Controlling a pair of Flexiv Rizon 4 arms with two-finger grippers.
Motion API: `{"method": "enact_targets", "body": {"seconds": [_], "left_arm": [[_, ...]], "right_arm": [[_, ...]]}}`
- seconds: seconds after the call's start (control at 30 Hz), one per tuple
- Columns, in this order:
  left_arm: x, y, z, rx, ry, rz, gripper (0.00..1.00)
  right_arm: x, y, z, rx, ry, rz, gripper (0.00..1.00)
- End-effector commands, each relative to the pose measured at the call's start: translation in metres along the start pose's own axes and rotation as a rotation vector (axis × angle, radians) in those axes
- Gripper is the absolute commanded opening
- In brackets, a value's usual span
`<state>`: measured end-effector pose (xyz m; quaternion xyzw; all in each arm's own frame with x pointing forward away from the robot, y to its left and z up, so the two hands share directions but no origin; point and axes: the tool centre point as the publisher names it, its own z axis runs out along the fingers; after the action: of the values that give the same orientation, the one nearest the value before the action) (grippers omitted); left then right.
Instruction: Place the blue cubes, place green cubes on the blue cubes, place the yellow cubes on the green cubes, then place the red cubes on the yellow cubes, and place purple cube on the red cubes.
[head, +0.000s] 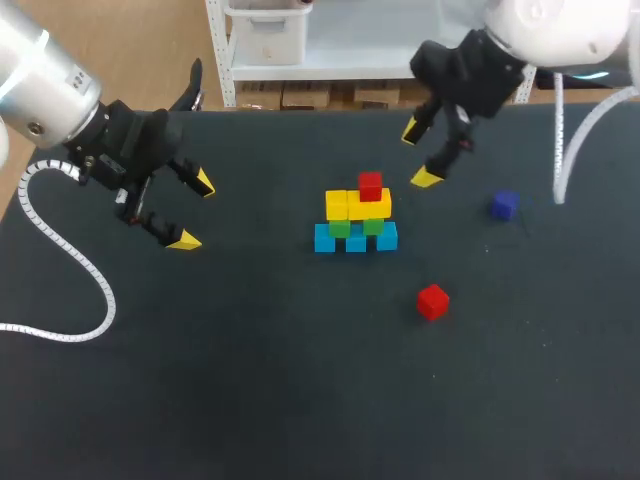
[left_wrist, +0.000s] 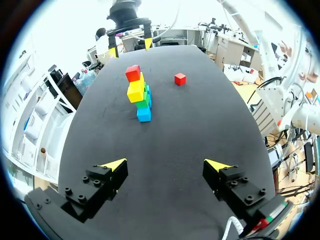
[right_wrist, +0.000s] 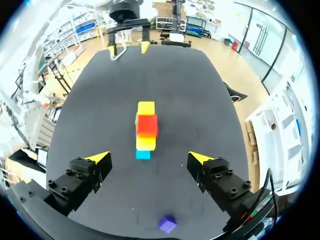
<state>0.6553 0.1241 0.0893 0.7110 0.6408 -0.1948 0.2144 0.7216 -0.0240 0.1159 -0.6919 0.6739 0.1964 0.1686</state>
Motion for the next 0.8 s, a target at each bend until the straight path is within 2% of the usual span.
{"method": "enact_targets", "body": {"seconds": [0.03, 0.2, 0.33, 0.53, 0.8], "left_arm": [[0.001, 0.001, 0.0, 0.001, -0.003, 0.003, 1.0], [0.001, 0.001, 0.0, 0.001, -0.003, 0.003, 1.0], [0.001, 0.001, 0.0, 0.001, -0.003, 0.003, 1.0], [0.001, 0.001, 0.0, 0.001, -0.003, 0.003, 1.0], [0.001, 0.001, 0.0, 0.001, -0.003, 0.003, 1.0]], "right_arm": [[0.012, 0.017, -0.006, -0.01, -0.043, -0.04, 1.0], [0.024, 0.033, 0.0, -0.063, -0.062, -0.132, 1.0], [0.038, 0.043, 0.001, -0.08, -0.078, -0.153, 1.0], [0.052, 0.061, 0.004, -0.122, -0.114, -0.275, 1.0], [0.061, 0.091, 0.016, -0.165, -0.142, -0.393, 1.0]]}}
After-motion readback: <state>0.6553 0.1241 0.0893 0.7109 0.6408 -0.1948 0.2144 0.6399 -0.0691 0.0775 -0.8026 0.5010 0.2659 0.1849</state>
